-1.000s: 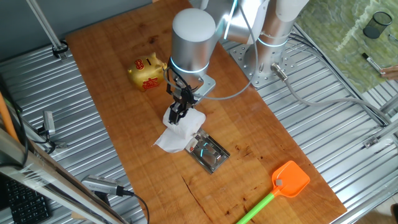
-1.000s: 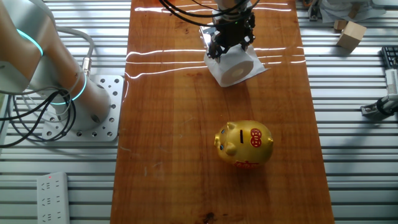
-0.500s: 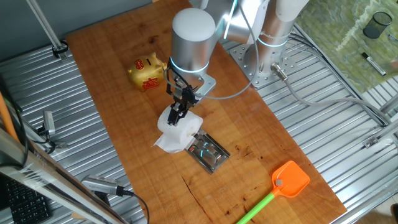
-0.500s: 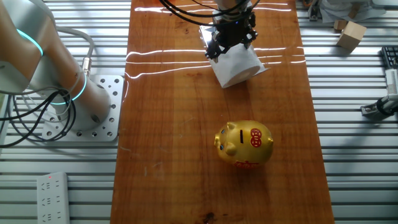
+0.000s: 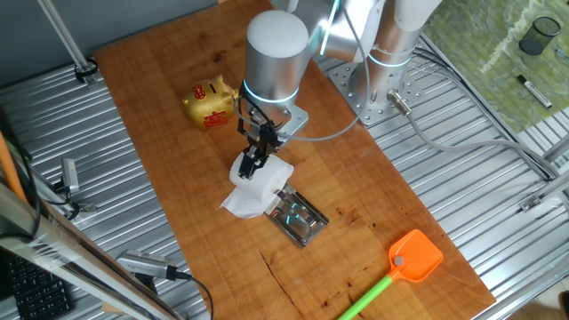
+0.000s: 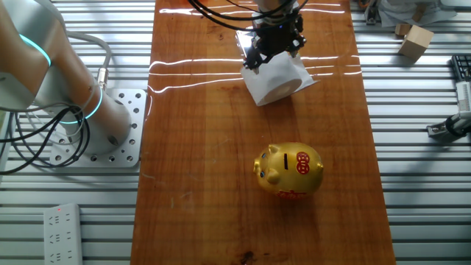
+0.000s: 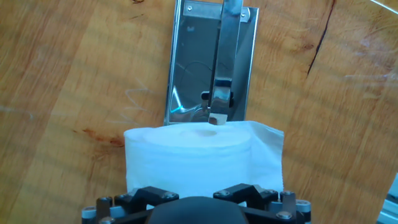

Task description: Take the roll of paper down from the shelf

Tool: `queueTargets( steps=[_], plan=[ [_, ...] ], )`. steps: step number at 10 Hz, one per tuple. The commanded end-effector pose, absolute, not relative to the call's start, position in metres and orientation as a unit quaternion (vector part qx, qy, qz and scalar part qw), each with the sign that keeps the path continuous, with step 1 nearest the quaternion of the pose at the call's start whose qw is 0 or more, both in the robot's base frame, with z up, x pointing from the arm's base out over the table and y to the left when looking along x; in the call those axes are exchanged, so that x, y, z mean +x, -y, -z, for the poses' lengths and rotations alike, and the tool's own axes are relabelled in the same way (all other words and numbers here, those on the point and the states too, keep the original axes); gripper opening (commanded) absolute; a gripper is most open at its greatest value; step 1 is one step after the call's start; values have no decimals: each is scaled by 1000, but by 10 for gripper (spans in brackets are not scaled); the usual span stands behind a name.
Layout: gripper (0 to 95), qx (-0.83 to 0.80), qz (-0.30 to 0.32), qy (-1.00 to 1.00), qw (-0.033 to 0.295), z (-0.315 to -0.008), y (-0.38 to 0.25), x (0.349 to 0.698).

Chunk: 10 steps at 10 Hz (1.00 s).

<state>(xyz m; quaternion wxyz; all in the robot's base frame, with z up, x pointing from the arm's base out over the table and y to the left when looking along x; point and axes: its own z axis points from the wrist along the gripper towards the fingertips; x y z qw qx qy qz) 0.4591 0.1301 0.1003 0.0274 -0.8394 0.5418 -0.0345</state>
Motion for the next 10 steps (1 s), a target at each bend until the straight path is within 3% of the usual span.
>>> queueTargets(
  steps=[1, 4, 6, 7, 10],
  plan=[
    [950, -836, 28, -547, 23, -114, -131, 461],
    [950, -781, 20, -624, 15, -146, -133, 461],
    [950, -616, 0, -787, 35, -169, -140, 465],
    [760, -547, -2, -837, 35, -176, -142, 466],
    [760, -278, -71, -956, 57, -187, -145, 463]
  ],
)
